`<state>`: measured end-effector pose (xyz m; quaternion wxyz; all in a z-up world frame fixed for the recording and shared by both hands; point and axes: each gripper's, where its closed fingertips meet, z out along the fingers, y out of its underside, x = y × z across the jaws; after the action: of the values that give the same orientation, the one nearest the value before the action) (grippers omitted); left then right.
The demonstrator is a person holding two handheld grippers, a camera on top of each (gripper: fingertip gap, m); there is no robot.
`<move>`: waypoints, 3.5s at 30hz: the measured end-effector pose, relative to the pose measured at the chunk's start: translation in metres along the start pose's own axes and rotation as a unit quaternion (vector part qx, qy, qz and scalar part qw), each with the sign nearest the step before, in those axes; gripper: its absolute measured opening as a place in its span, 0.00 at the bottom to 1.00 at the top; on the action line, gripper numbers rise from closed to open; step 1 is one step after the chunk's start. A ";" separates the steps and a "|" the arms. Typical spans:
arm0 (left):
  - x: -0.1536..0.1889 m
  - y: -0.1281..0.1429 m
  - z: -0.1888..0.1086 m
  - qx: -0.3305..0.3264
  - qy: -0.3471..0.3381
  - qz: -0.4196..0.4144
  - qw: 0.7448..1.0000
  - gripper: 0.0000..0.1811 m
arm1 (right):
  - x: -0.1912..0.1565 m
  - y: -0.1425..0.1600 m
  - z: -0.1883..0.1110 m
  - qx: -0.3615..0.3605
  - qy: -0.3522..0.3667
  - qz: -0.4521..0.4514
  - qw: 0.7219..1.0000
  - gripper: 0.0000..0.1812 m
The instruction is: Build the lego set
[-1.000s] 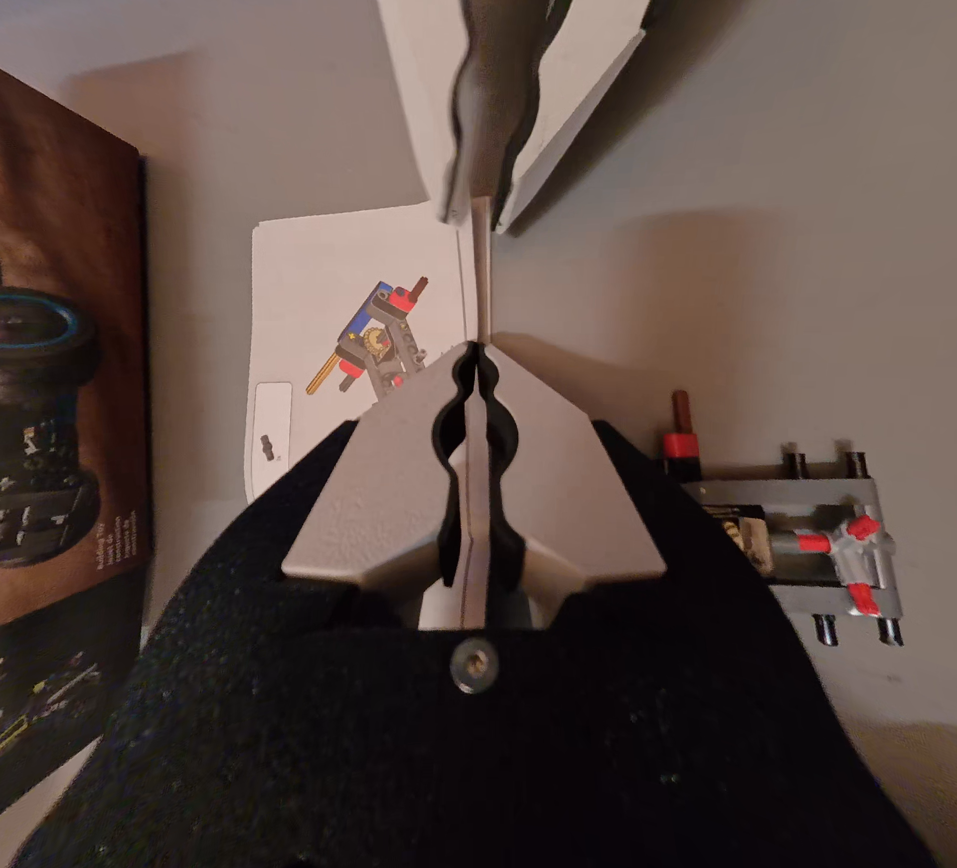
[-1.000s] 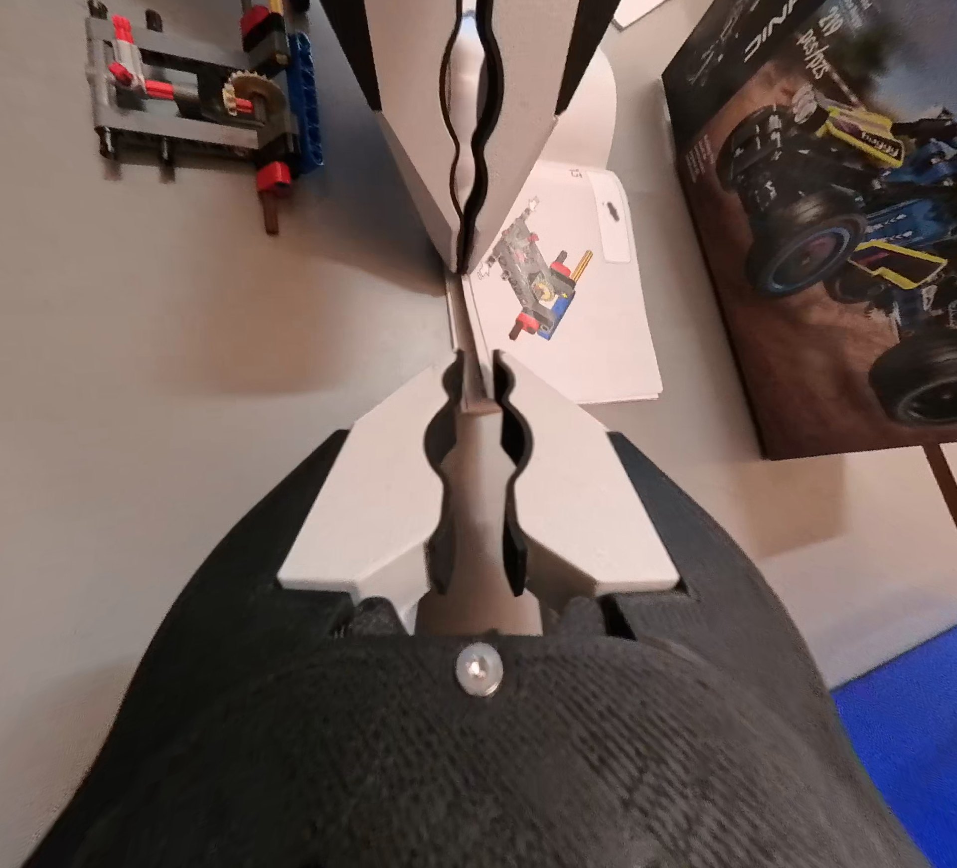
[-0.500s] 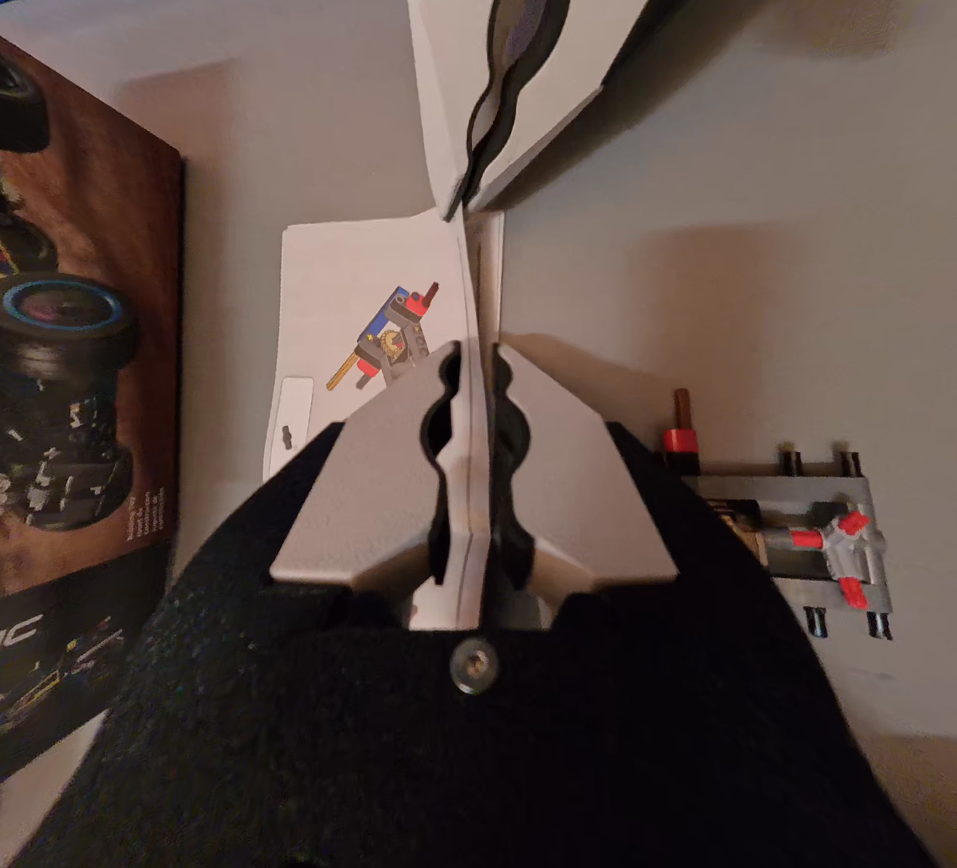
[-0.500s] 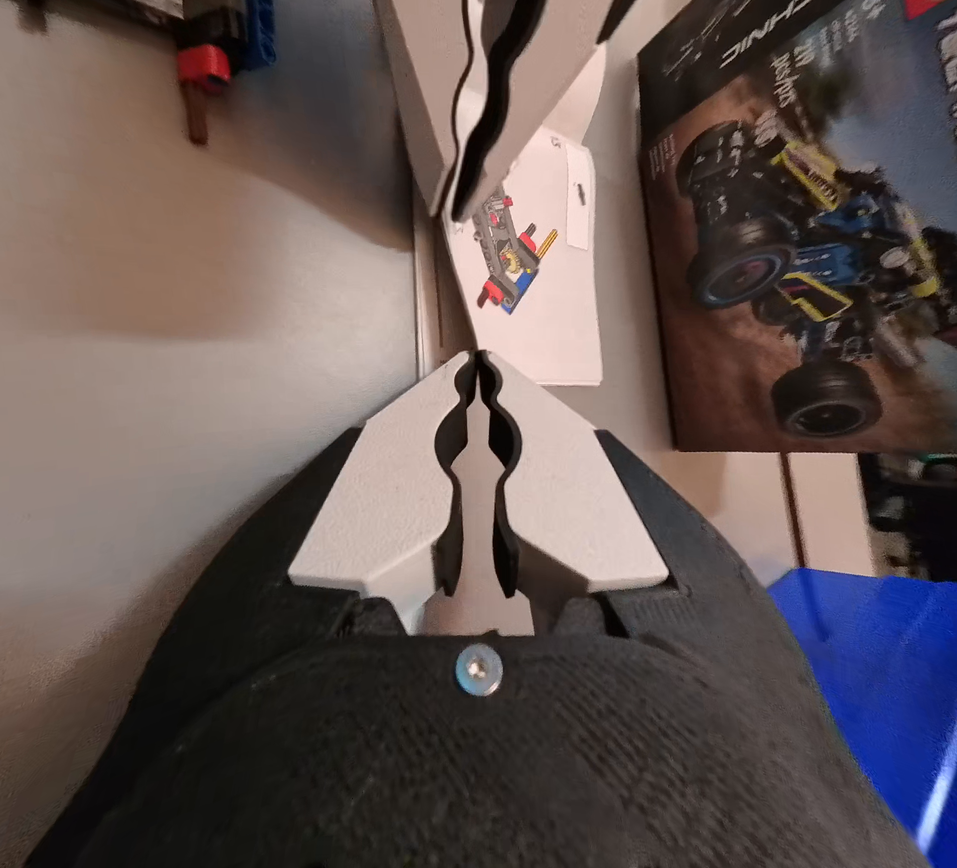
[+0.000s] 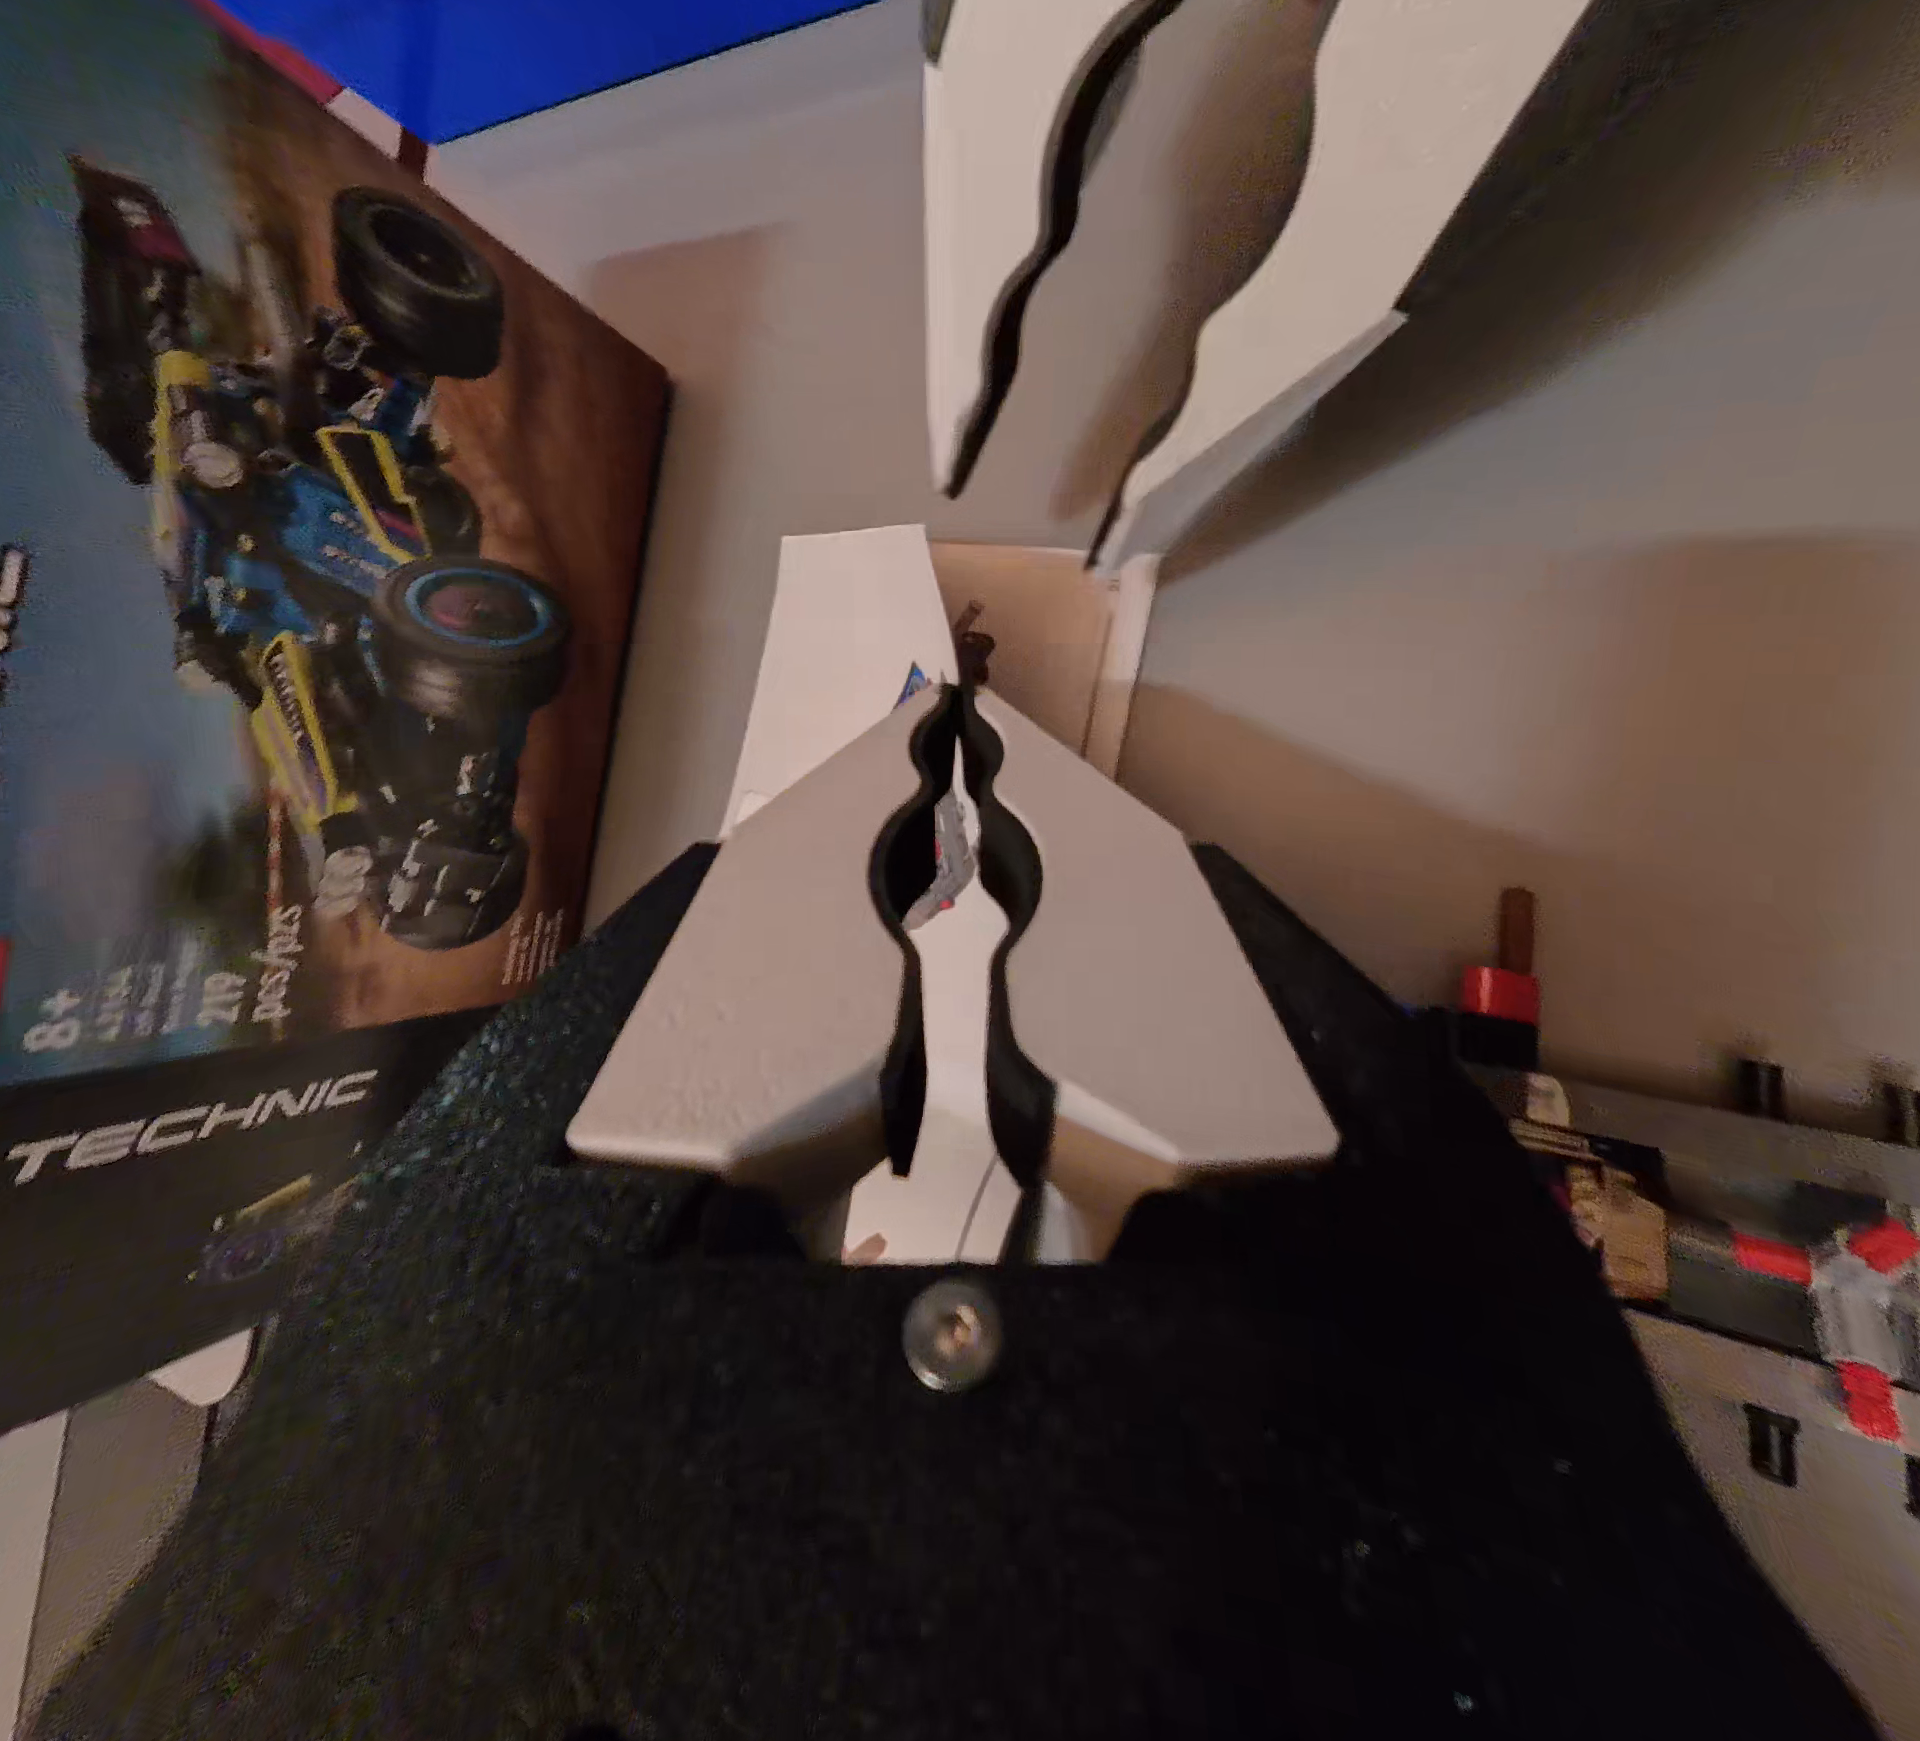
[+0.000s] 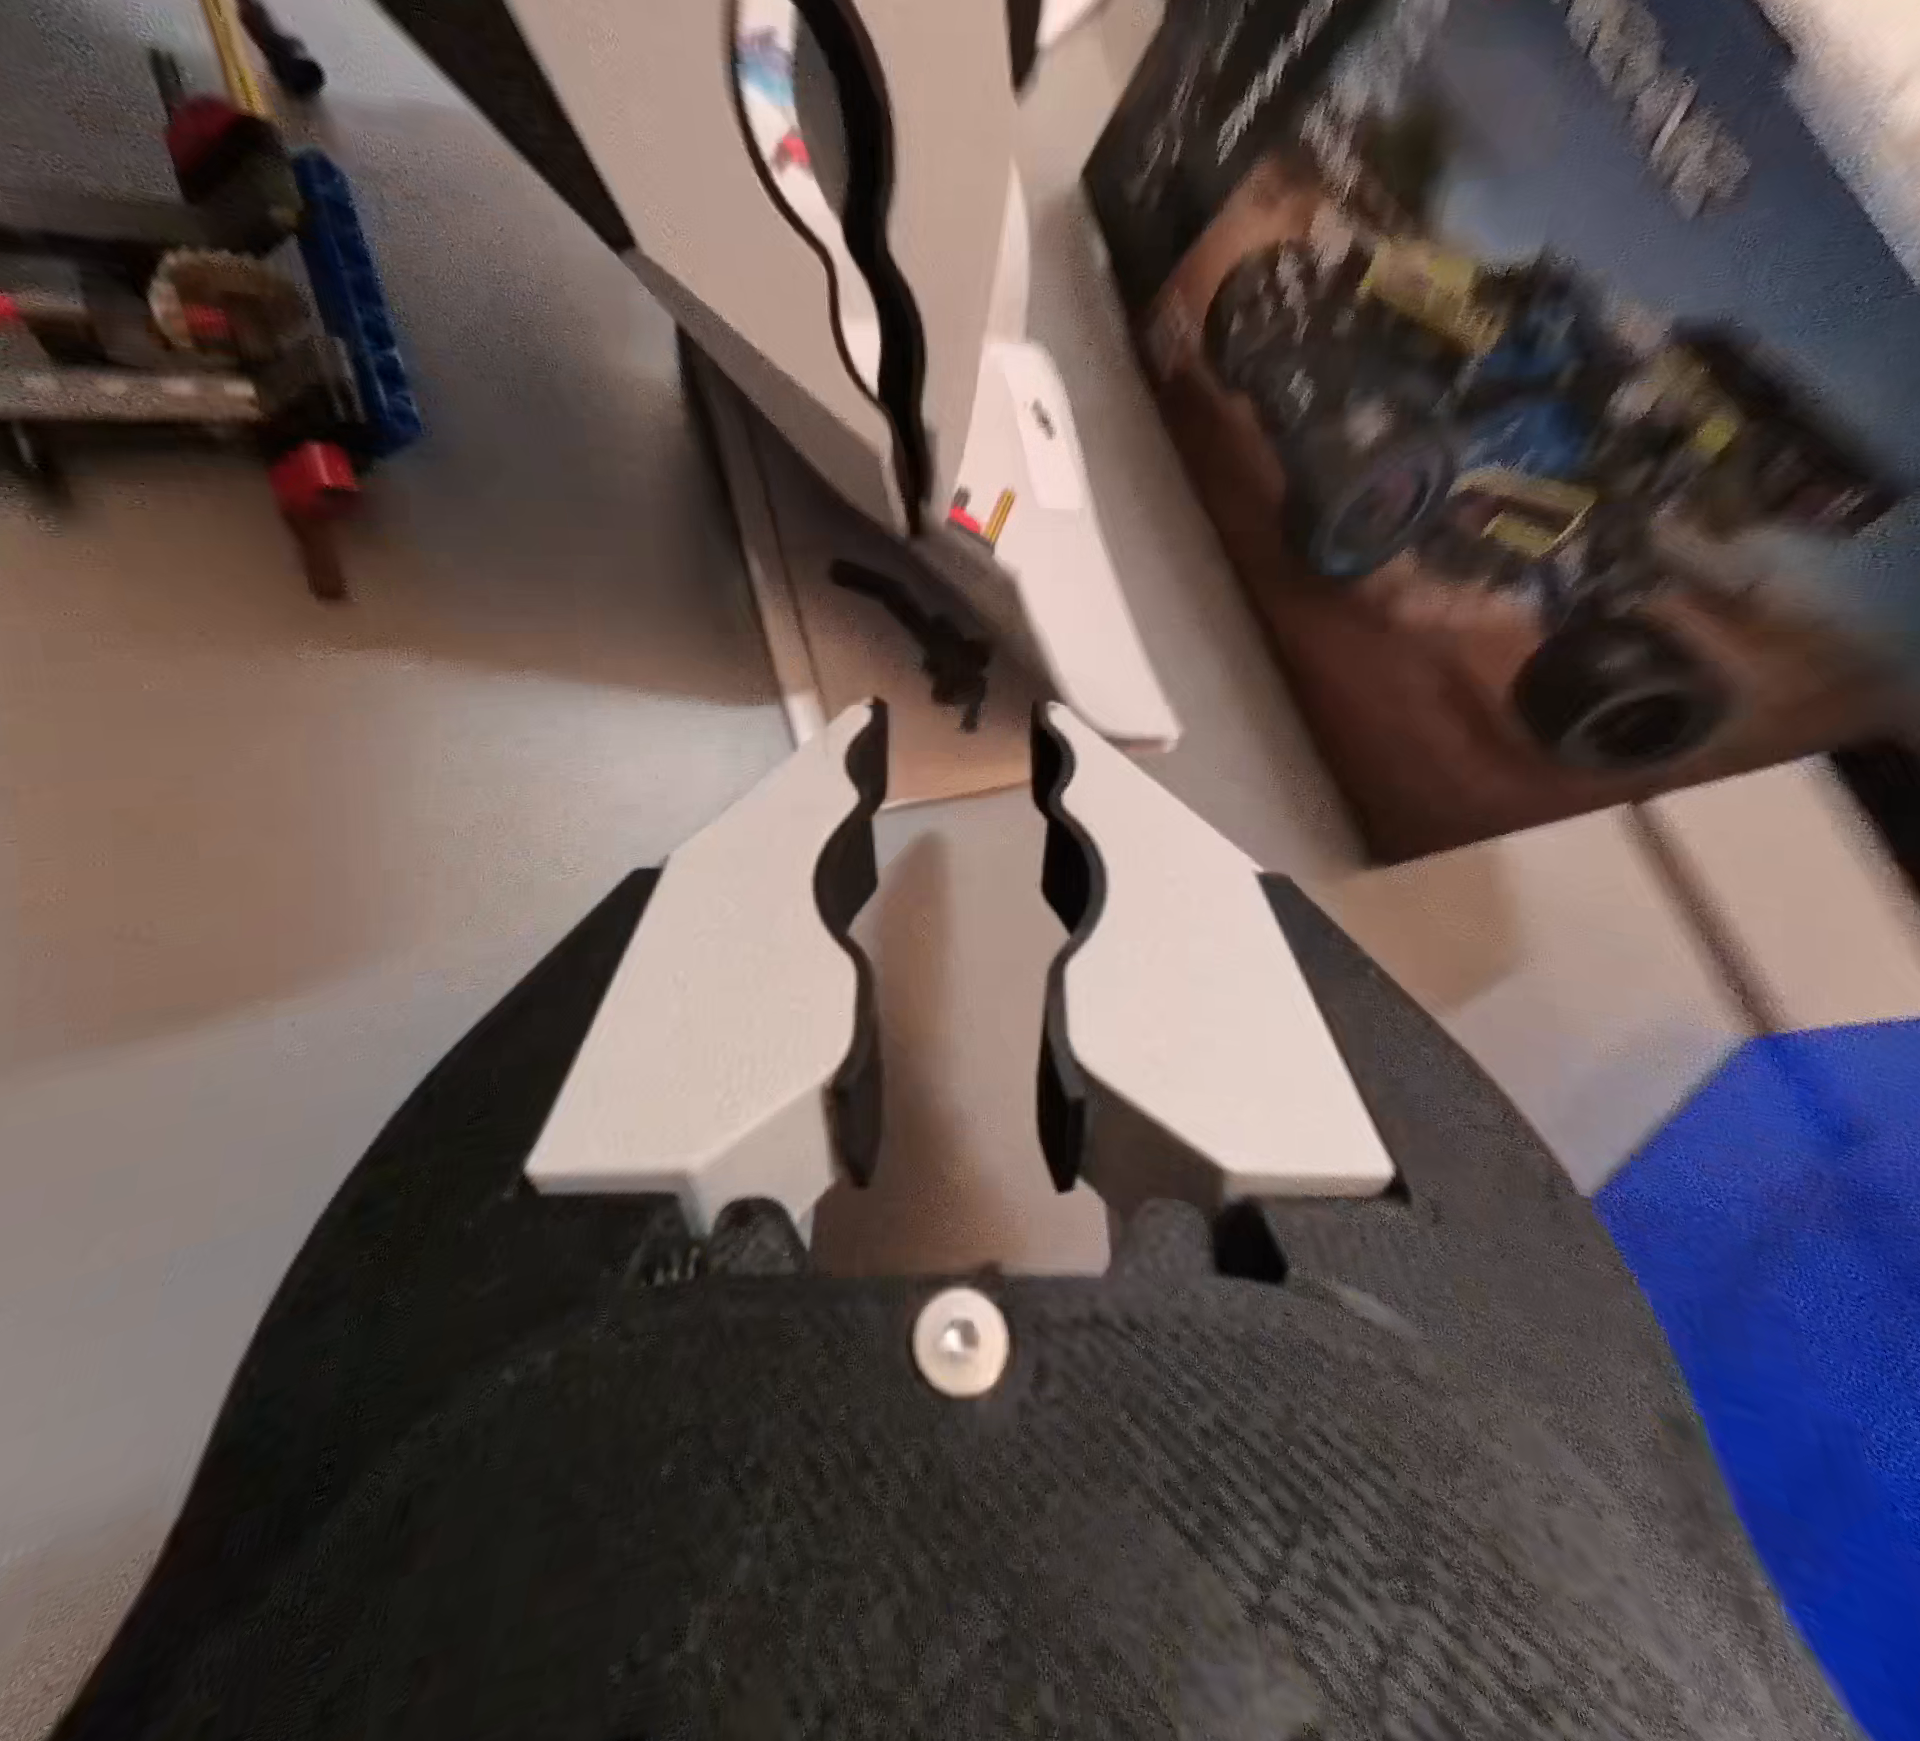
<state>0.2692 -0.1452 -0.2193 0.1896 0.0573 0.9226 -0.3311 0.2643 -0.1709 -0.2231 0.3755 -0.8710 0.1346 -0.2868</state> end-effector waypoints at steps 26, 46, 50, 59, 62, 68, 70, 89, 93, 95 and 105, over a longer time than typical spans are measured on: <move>0.005 0.075 -0.008 -0.087 0.098 0.037 0.991 0.00 | -0.017 0.015 0.027 -0.036 0.002 -0.090 0.995 0.00; -0.026 0.117 -0.043 -0.104 -0.008 -0.063 0.993 0.00 | -0.001 -0.031 0.044 -0.008 0.023 -0.077 0.997 0.00; -0.046 0.146 -0.065 -0.154 -0.092 -0.123 0.976 0.00 | -0.013 -0.016 0.068 -0.030 0.020 -0.125 0.992 0.00; -0.037 0.041 -0.085 0.021 -0.176 -0.158 0.971 0.03 | -0.014 -0.016 0.067 -0.037 0.039 -0.169 0.984 0.00; -0.026 0.025 -0.066 0.030 -0.151 -0.160 0.975 0.04 | -0.015 -0.015 0.065 -0.032 0.033 -0.167 0.985 0.00; 0.029 0.008 -0.048 0.002 -0.023 -0.077 0.997 0.02 | -0.016 -0.016 0.065 -0.024 0.032 -0.155 0.987 0.00; 0.035 0.020 -0.038 -0.039 0.007 -0.086 0.995 0.04 | -0.017 -0.018 0.066 -0.019 0.028 -0.157 0.987 0.00; -0.031 0.052 -0.084 -0.050 -0.144 -0.200 0.968 0.00 | -0.024 -0.020 0.065 -0.014 0.002 -0.144 0.989 0.00; 0.037 -0.005 -0.054 0.010 0.033 -0.158 0.987 0.00 | -0.023 -0.020 0.066 -0.015 0.009 -0.147 0.989 0.00; 0.022 0.015 -0.029 -0.043 -0.008 -0.141 0.989 0.00 | -0.023 -0.020 0.066 -0.012 0.008 -0.142 0.990 0.00; -0.058 0.134 -0.054 -0.194 -0.197 -0.218 0.936 0.00 | -0.023 -0.017 0.063 -0.012 0.012 -0.171 0.985 0.00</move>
<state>0.3369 -0.0063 -0.2378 0.2981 -0.2494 0.9030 -0.1832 0.2844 -0.1128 -0.2543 0.3082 -0.8824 -0.0088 -0.3553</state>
